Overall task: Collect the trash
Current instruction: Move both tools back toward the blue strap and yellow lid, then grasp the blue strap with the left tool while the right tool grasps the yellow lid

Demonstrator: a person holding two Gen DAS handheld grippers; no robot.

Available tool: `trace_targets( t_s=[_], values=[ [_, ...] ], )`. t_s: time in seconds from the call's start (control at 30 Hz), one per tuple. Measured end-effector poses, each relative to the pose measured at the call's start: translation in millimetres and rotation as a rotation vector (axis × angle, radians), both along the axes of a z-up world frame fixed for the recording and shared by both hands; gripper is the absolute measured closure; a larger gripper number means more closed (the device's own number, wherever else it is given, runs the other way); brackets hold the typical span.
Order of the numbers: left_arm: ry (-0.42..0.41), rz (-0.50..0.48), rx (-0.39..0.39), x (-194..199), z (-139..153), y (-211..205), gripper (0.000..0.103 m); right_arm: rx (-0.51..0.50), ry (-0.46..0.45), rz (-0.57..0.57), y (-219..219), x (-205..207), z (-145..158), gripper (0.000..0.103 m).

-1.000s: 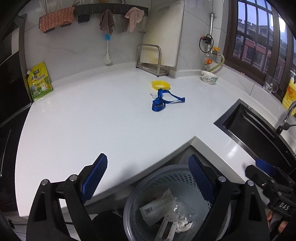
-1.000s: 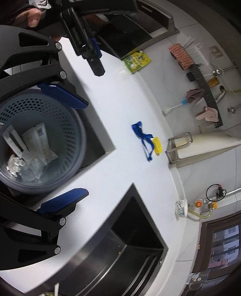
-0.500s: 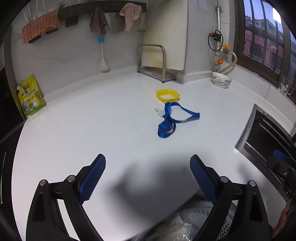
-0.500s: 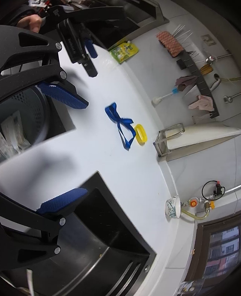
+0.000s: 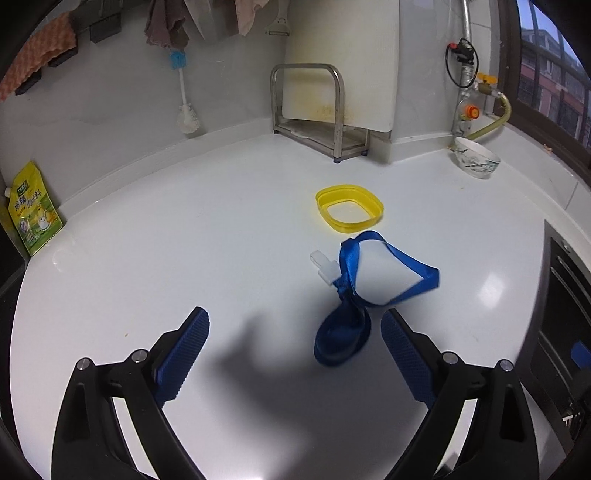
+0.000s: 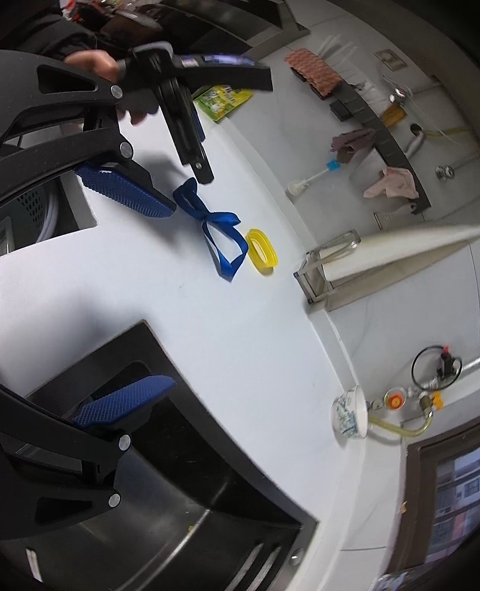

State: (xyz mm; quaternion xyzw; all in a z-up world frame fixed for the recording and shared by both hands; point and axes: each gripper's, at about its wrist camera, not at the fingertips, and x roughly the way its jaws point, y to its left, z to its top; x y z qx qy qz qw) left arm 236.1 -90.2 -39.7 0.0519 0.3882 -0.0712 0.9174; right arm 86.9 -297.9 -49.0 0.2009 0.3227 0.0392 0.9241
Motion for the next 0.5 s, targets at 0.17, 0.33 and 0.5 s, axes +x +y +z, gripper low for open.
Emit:
trace_targets(
  t_s=[0.17, 0.33, 0.5],
  values=[
    [0.028, 0.006, 0.001, 22, -10, -11, 0.010, 0.039, 0.005, -0.026, -9, 0, -2, 0.019],
    [0.078, -0.005, 0.000, 38, -24, -23, 0.010, 0.022, 0.006, -0.029, -7, 0, 0, 0.019],
    [0.089, 0.001, 0.001, 44, -31, -26, 0.021, 0.013, 0.004, -0.031, -6, 1, 4, 0.019]
  ],
)
